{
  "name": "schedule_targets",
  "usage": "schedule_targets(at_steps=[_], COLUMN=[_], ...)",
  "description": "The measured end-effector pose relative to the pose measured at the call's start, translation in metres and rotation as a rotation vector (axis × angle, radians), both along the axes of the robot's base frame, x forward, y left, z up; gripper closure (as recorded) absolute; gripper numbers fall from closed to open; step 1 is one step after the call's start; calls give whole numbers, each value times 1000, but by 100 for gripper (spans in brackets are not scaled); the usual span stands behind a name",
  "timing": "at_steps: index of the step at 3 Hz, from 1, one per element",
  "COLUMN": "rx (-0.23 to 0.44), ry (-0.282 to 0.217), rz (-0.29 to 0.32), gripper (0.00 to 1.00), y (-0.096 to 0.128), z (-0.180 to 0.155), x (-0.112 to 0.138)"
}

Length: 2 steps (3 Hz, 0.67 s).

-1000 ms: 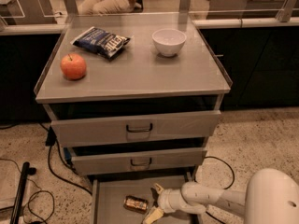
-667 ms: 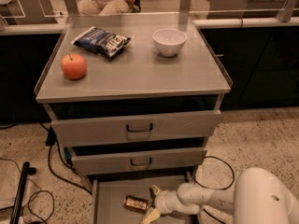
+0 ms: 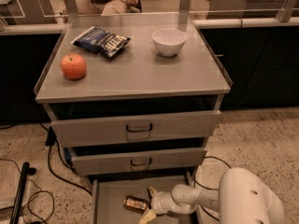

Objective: Pick orange can from bottom drawer and place on counter

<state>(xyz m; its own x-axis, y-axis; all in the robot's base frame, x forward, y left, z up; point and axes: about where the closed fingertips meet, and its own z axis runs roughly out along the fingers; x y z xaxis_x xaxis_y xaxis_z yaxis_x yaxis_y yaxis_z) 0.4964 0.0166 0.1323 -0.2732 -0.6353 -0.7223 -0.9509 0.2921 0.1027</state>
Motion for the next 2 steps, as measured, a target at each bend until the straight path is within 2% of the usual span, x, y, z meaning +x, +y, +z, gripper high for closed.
schedule_targets(at_steps=[1, 2], rx=[7, 7], ry=[18, 18], rz=[1, 0], gripper=[0, 18], y=[10, 10], z=[-13, -13], x=[1, 1])
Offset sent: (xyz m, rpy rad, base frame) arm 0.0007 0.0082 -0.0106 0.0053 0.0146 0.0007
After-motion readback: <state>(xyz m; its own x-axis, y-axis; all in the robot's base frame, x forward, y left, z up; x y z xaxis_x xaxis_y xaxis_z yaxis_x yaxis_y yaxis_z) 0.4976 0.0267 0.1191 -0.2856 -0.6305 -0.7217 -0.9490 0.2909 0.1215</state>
